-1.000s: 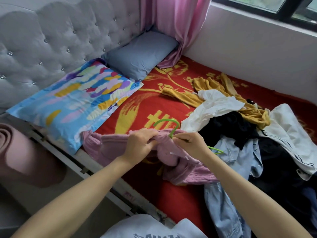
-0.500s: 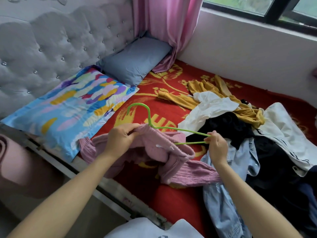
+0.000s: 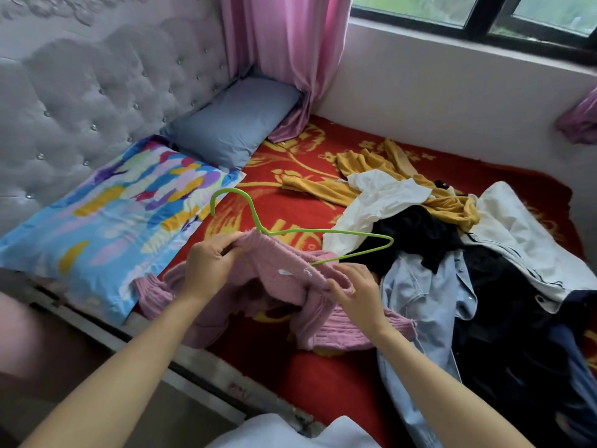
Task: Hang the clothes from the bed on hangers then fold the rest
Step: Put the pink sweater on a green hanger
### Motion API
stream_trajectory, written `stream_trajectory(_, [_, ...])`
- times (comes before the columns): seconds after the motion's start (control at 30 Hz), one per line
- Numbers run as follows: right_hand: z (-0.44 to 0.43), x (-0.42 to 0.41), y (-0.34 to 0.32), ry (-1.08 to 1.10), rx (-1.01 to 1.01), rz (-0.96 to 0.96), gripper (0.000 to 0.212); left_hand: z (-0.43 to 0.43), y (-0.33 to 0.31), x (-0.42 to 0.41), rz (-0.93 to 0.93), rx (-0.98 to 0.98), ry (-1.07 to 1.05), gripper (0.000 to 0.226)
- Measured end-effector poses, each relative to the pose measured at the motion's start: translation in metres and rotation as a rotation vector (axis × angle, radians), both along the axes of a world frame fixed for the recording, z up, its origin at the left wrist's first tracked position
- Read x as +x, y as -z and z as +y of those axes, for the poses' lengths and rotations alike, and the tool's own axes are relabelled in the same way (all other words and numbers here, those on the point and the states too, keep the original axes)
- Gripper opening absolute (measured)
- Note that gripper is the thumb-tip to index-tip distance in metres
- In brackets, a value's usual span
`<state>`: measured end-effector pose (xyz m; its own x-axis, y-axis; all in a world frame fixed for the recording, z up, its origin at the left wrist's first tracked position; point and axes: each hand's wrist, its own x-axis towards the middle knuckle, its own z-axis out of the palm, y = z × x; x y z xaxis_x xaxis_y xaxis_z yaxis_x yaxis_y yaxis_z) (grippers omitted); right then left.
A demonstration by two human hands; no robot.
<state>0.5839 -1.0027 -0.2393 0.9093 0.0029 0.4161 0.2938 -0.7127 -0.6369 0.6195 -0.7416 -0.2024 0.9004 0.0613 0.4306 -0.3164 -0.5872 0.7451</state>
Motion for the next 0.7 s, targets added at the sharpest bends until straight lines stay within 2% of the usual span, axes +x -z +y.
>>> stream_trajectory(0.1, [-0.006,0.004,0.006,-0.074,-0.194,0.191,0.031,0.002,-0.003,0.003,0.03,-0.066,-0.021,0.029])
stream_trajectory(0.17, [-0.014,0.007,0.012,-0.151,-0.388,0.28,0.028,0.004,-0.006,0.005,0.036,-0.109,-0.019,0.03])
stream_trajectory(0.27, [-0.022,0.008,0.008,-0.276,-0.575,0.252,0.021,0.008,-0.007,0.007,0.038,-0.121,0.002,0.03])
stream_trajectory(0.4, [-0.023,0.002,-0.013,-0.334,-0.478,0.032,0.008,0.017,-0.013,0.015,0.025,-0.189,-0.025,0.03])
stream_trajectory(0.5, [-0.018,-0.002,-0.037,-0.354,-0.378,-0.107,0.014,0.03,-0.019,0.023,0.021,-0.205,-0.071,0.03])
stream_trajectory(0.6, [-0.007,-0.006,-0.073,-0.416,-0.212,-0.082,0.035,0.042,-0.027,0.032,0.005,-0.22,-0.107,0.03])
stream_trajectory(0.7, [-0.006,-0.004,-0.112,-0.411,-0.11,0.01,0.035,0.05,-0.034,0.04,-0.031,-0.209,-0.093,0.031])
